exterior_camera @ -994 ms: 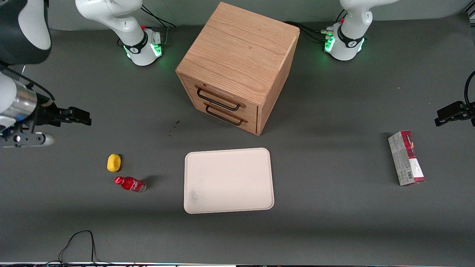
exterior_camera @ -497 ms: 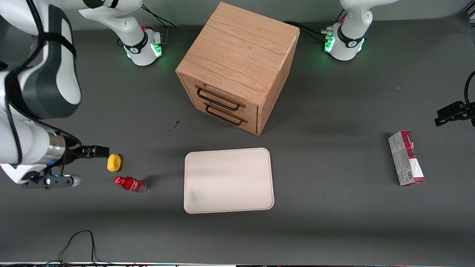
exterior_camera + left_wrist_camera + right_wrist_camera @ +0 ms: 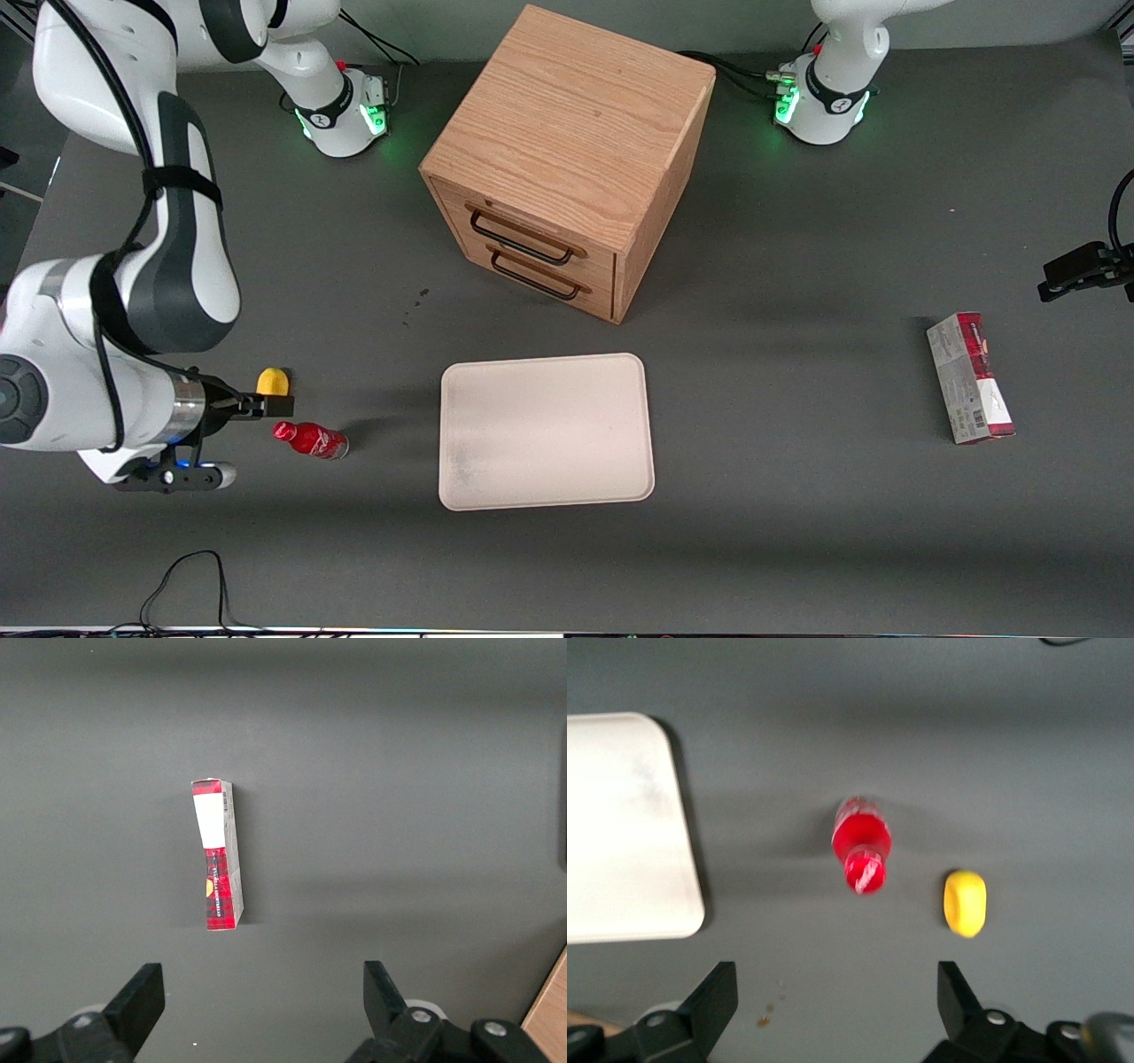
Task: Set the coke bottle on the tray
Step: 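Move the open right gripper down over the red Coca-Cola bottle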
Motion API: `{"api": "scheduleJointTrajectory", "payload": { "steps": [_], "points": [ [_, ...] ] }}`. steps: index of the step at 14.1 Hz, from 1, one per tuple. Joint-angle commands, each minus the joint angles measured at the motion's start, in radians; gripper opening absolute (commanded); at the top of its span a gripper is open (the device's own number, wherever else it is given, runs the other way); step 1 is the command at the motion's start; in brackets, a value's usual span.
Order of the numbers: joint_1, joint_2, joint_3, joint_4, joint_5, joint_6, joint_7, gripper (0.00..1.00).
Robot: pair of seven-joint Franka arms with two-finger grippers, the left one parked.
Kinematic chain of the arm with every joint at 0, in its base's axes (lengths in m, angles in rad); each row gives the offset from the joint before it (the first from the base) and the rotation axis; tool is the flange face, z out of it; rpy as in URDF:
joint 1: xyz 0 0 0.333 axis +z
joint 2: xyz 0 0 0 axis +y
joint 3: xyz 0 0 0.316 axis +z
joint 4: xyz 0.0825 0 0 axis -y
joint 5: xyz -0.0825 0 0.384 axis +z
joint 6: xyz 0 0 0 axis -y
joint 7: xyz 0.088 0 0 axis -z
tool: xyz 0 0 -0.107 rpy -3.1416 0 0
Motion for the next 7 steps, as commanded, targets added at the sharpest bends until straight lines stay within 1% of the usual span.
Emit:
{"api": "scheduleJointTrajectory", "payload": {
  "steps": [1,2,4,7],
  "points": [
    [-0.019,0.058,-0.007,0.004,0.02,0.081,0.009,1.0],
    [-0.019,0.08,-0.008,0.004,0.019,0.113,0.009,1.0],
    [-0.025,0.103,-0.008,0.003,0.02,0.129,0.007,1.0],
    [-0.025,0.103,-0.007,-0.025,0.029,0.156,0.007,1.0]
  ]
}}
